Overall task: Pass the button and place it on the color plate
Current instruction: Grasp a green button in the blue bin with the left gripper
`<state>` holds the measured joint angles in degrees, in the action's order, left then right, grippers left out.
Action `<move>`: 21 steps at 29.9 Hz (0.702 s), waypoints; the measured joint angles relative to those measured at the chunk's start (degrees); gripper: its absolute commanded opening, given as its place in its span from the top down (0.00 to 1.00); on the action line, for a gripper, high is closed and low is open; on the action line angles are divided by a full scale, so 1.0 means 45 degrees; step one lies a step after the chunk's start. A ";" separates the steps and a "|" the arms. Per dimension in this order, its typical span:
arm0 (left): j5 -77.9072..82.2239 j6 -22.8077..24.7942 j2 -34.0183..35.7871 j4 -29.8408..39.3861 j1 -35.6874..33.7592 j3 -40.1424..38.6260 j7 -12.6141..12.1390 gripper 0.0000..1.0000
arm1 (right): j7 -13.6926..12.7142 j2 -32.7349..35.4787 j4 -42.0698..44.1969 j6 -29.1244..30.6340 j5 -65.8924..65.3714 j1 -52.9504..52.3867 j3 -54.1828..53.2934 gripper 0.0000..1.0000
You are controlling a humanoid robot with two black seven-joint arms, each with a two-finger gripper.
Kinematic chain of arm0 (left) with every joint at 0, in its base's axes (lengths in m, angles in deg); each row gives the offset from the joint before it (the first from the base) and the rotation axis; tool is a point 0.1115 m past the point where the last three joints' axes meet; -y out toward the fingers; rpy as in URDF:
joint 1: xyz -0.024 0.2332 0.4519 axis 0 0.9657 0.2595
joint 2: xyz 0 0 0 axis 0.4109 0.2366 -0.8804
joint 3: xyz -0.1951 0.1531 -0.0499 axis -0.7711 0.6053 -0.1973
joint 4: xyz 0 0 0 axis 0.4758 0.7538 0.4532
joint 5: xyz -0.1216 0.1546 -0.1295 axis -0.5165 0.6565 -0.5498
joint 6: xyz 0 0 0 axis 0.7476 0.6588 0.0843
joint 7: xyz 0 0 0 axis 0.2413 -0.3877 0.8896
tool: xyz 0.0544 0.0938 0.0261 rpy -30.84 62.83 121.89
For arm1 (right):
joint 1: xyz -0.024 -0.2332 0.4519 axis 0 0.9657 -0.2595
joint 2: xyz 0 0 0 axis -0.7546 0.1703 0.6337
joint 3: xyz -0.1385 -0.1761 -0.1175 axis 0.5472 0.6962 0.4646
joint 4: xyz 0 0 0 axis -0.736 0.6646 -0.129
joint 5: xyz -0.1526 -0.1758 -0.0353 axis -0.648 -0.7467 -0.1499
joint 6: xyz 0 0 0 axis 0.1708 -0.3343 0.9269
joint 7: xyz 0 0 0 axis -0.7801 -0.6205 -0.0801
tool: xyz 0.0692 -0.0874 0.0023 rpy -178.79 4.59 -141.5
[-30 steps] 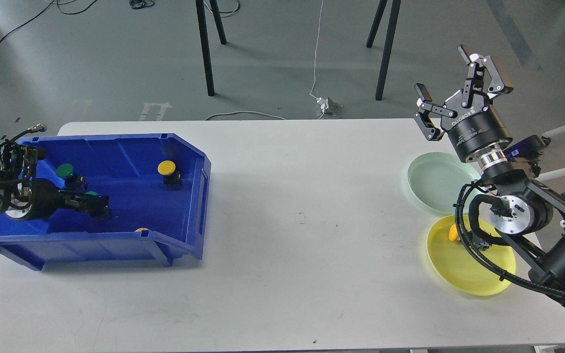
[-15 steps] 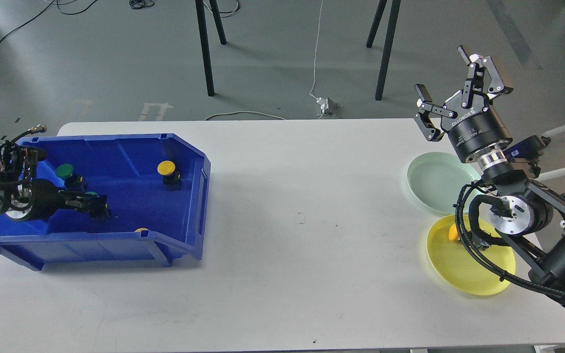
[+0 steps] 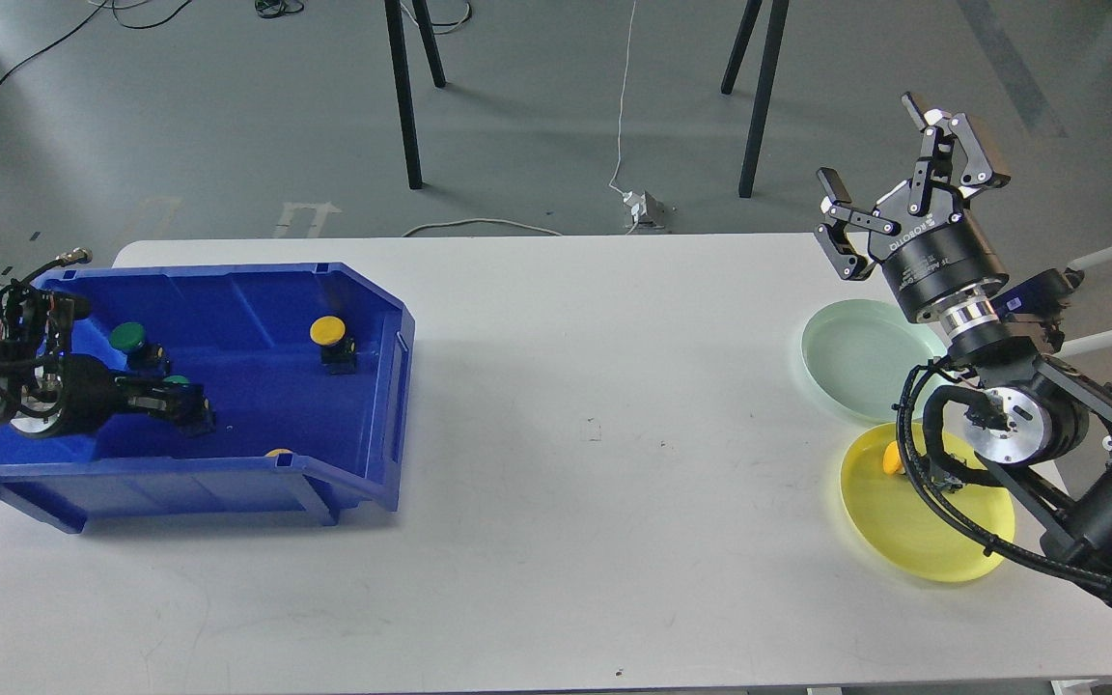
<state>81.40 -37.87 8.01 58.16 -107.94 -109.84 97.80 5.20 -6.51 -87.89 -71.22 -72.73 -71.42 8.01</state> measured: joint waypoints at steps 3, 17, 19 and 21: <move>0.0000 0.0000 0.0003 0.0001 -0.0094 0.0090 0.0000 0.69 | 0.0000 0.0000 0.0000 0.0000 0.0001 0.0015 -0.0001 0.04; -0.0105 0.1095 0.0911 0.1658 -0.0806 0.0134 0.0001 0.70 | 0.0000 0.0000 0.0022 0.0000 -0.0008 0.0019 -0.0020 0.04; -0.0359 0.1209 0.1429 0.2501 -0.0858 0.0056 0.0000 0.70 | 0.0000 0.0000 0.0022 0.0000 -0.0010 0.0020 -0.0020 0.04; -0.0901 0.1239 0.1948 0.3331 -0.0880 0.0045 0.0001 0.70 | 0.0000 0.0000 0.0022 0.0000 -0.0010 0.0020 -0.0020 0.04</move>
<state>77.34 -32.30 16.78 73.15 -111.90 -109.63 97.81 5.20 -6.51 -87.79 -71.22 -72.77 -71.33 7.92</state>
